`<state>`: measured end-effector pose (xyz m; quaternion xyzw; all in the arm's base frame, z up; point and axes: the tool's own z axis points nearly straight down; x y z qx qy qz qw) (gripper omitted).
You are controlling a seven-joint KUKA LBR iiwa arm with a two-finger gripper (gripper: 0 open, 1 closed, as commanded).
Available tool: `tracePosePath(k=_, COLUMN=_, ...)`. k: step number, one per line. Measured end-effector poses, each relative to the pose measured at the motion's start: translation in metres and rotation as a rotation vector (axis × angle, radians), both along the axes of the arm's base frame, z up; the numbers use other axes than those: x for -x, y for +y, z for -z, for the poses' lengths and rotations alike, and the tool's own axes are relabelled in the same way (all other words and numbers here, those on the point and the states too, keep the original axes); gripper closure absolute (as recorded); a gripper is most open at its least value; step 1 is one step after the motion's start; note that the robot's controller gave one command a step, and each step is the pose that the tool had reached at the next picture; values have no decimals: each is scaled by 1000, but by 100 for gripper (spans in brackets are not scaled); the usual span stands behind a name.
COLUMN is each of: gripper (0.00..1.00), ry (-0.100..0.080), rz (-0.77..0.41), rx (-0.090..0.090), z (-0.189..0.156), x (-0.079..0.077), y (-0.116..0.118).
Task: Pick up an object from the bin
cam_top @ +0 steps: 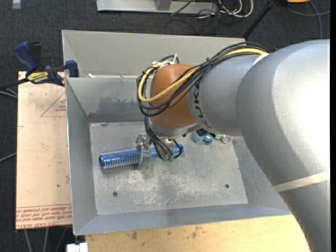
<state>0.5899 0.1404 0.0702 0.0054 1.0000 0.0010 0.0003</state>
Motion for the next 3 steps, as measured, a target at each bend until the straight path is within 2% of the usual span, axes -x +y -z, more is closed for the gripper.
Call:
tracePosePath(k=1, gripper=100, ry=-8, rz=-88, rx=-1, z=-124, x=15, y=21)
tracePosePath(k=2, gripper=100, ry=-10, rz=-64, rx=-1, z=-245, x=4, y=29)
tracePosePath(k=3, gripper=100, ry=-1, rz=-371, rx=1, z=-263, x=43, y=57)
